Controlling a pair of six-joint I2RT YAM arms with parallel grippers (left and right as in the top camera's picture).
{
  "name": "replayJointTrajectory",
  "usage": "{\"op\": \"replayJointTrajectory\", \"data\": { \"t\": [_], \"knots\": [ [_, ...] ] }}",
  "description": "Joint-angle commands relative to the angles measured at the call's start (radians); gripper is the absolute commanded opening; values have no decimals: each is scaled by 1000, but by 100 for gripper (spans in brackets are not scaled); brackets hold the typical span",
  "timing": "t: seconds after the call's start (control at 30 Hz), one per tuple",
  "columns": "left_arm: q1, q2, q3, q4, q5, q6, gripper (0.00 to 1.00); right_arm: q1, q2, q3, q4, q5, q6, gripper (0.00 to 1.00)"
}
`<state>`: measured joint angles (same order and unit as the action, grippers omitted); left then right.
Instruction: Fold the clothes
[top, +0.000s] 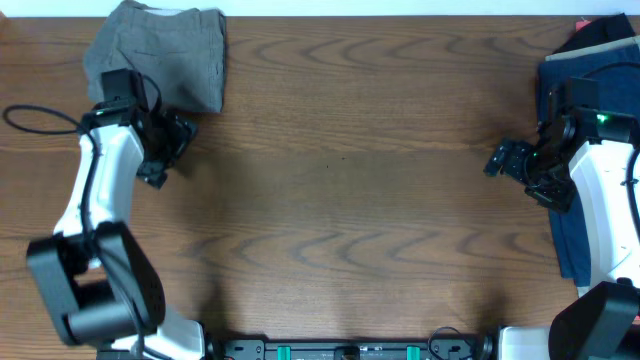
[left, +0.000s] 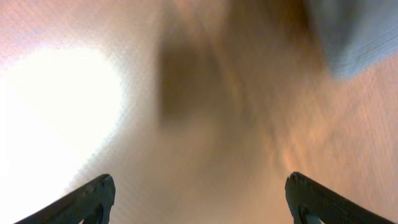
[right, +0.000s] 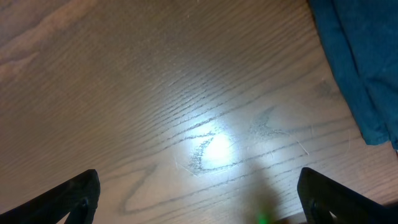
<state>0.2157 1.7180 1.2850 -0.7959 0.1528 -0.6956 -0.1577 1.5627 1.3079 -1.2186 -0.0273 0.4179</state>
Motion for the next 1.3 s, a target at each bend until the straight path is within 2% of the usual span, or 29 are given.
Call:
{"op": "replayJointTrajectory", "data": {
  "t": [0.0, 0.1, 0.23, 0.5, 0.53, 0.57, 0.67, 0.83, 1.27],
  "knots": [
    [1, -62, -6, -97, -4, 89, 88, 1, -5, 0, 0, 0, 15, 99],
    [-10, -137, -31, -173, -4, 153, 88, 1, -5, 0, 0, 0, 15, 99],
    [-41, -290, -127, -187, -4, 192, 88, 1, -5, 0, 0, 0, 15, 99],
    [-112, -700, -398, -184, -3, 198, 89, 1, -5, 0, 0, 0, 15, 99],
    [-117, -732, -415, -189, -4, 198, 90, 1, -5, 0, 0, 0, 15, 99],
    [-124, -774, -435, -195, -4, 197, 99, 1, -5, 0, 0, 0, 15, 99],
    [-127, -854, -464, -198, -4, 181, 98, 1, -5, 0, 0, 0, 15, 99],
    [-127, -912, -465, -198, -5, 179, 98, 1, -5, 0, 0, 0, 15, 99],
    [-127, -896, -465, -216, -5, 179, 98, 1, -5, 0, 0, 0, 15, 99]
  ]
}}
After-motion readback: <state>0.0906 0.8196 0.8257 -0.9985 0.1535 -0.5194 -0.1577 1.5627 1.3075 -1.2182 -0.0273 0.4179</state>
